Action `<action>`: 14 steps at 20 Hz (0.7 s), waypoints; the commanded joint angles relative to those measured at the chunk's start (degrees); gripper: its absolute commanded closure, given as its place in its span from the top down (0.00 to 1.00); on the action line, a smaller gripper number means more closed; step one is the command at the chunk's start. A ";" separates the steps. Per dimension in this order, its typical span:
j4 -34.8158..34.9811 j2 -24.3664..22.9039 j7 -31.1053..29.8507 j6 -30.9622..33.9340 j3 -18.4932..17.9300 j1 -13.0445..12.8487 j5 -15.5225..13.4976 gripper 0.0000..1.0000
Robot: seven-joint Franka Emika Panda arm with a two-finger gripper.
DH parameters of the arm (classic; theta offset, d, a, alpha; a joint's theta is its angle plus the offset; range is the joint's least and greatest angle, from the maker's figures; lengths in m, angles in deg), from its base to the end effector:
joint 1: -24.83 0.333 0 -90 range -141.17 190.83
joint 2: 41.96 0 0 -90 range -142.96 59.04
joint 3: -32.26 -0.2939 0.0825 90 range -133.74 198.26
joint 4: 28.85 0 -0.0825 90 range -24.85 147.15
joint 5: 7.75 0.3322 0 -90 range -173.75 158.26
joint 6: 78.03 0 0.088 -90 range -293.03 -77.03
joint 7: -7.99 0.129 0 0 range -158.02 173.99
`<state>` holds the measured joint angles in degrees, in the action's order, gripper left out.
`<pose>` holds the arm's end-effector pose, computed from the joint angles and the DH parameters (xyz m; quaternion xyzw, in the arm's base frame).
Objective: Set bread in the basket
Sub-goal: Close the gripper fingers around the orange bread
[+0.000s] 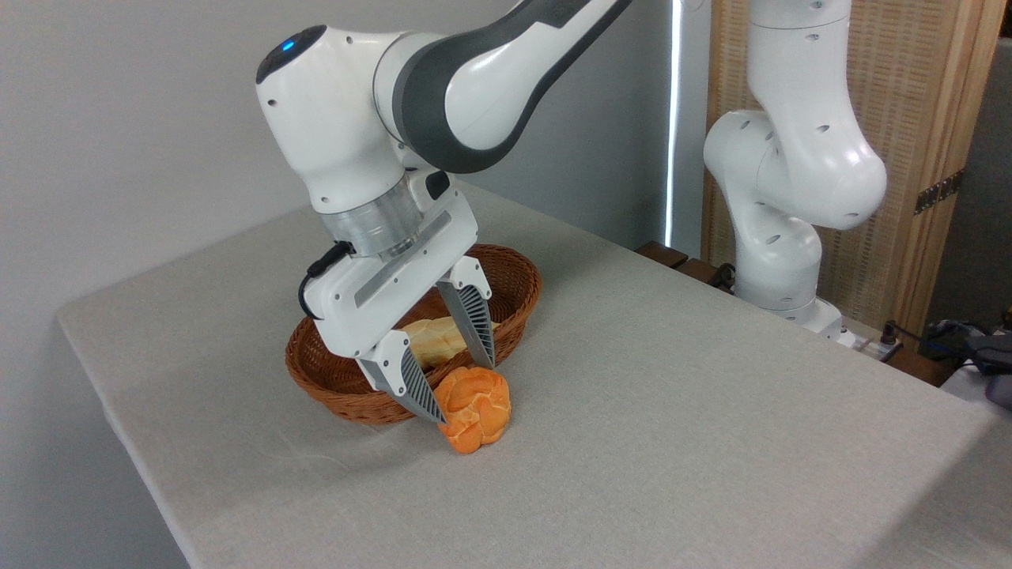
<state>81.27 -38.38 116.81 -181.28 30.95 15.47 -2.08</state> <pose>0.4979 -0.0600 0.4209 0.5073 -0.8556 -0.0947 0.0397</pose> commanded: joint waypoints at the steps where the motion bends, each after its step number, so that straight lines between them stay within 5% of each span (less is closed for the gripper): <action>1: 0.71 0.64 2.96 -0.90 -0.18 0.05 0.92 1.00; 6: 0.71 0.82 3.41 -0.90 -0.18 0.13 0.92 0.99; 7: 0.71 0.82 3.41 -0.99 -0.18 0.22 0.92 0.91; 10: 0.71 0.82 3.32 -0.99 -0.27 0.31 0.92 0.35; 11: 0.71 0.82 3.32 -0.90 -0.27 0.31 0.92 0.28; 14: 0.71 0.73 3.32 -0.90 -0.53 0.31 0.83 0.28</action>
<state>81.56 -37.29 119.11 -181.29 30.94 15.74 -2.04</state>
